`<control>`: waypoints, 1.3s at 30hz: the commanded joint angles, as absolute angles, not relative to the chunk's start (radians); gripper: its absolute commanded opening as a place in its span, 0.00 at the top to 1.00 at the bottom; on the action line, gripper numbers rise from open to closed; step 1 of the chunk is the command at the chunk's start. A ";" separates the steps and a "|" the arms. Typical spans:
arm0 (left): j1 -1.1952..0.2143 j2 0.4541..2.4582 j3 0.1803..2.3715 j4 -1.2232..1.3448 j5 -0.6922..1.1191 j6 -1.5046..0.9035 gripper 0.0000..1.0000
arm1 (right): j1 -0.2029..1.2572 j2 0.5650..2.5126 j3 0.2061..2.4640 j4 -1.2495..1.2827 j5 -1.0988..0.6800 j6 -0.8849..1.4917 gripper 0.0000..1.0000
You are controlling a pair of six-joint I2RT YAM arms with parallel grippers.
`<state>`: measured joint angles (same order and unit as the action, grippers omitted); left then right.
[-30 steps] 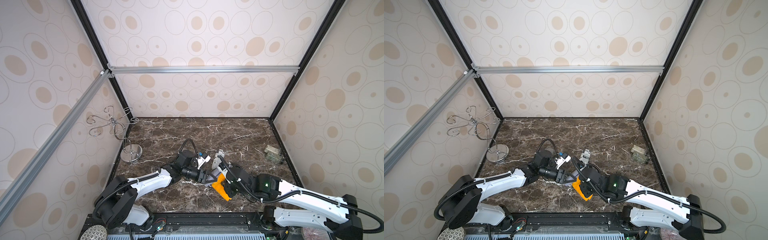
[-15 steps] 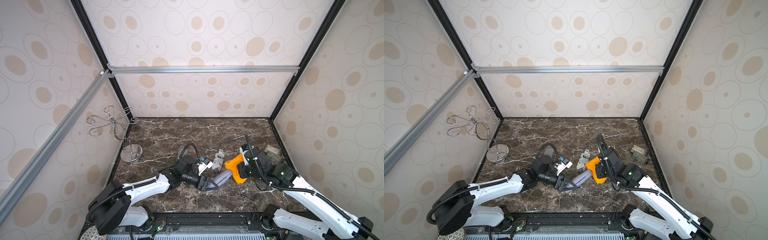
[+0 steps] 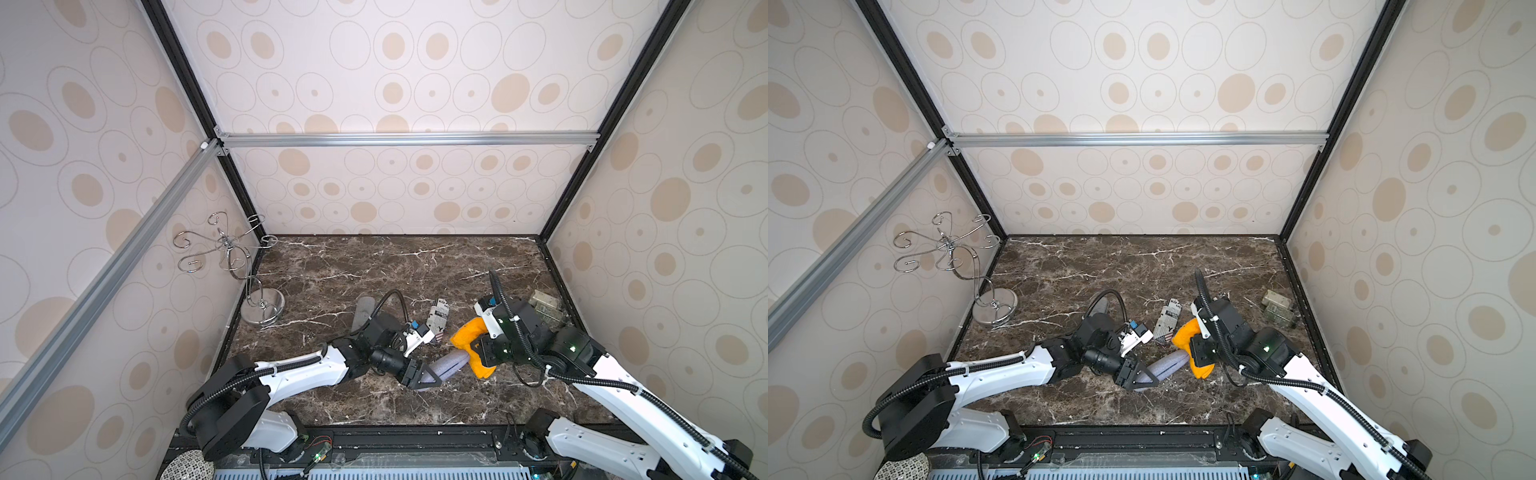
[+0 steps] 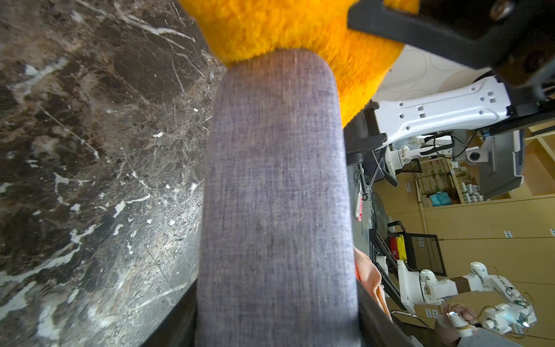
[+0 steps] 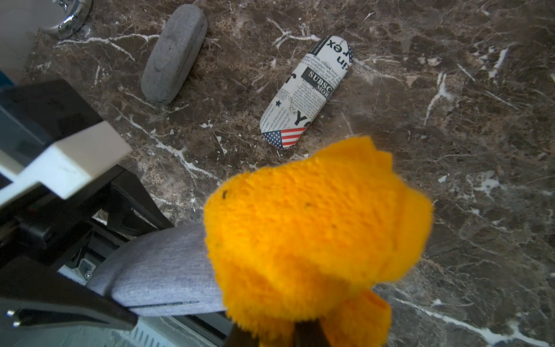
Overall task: Wipe the eyeglass case
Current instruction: Wipe the dirt from the eyeglass case.
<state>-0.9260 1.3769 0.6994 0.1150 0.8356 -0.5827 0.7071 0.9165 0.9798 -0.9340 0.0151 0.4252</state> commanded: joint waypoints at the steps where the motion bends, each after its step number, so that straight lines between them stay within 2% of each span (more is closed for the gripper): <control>1: -0.969 1.353 0.783 0.104 0.795 -0.497 0.49 | 0.717 0.975 0.991 -0.946 -0.003 0.418 1.00; 7: -0.983 1.330 0.778 0.092 0.752 -0.491 0.50 | 0.716 1.096 0.991 -0.878 -0.064 0.425 1.00; 17: -0.973 1.363 0.749 0.112 0.661 -0.520 0.53 | 0.718 0.954 1.006 -1.005 -0.095 0.444 1.00; 23: -0.971 1.357 0.743 0.117 0.645 -0.498 0.53 | 0.718 0.916 1.010 -1.072 -0.052 0.445 1.00; 32: -0.992 1.287 0.721 0.134 0.621 -0.465 0.53 | 0.718 1.071 0.973 -0.855 -0.102 0.467 1.00; 36: -1.022 1.258 0.694 0.156 0.566 -0.445 0.52 | 0.706 1.155 0.982 -0.847 -0.071 0.468 1.00; 39: -1.040 1.233 0.680 0.146 0.524 -0.414 0.50 | 0.682 1.129 0.960 -0.850 -0.034 0.474 1.00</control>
<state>-1.0187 1.2884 0.6563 0.0216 0.5648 -0.4866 0.6979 1.1538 0.9836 -0.8528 -0.0288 0.4557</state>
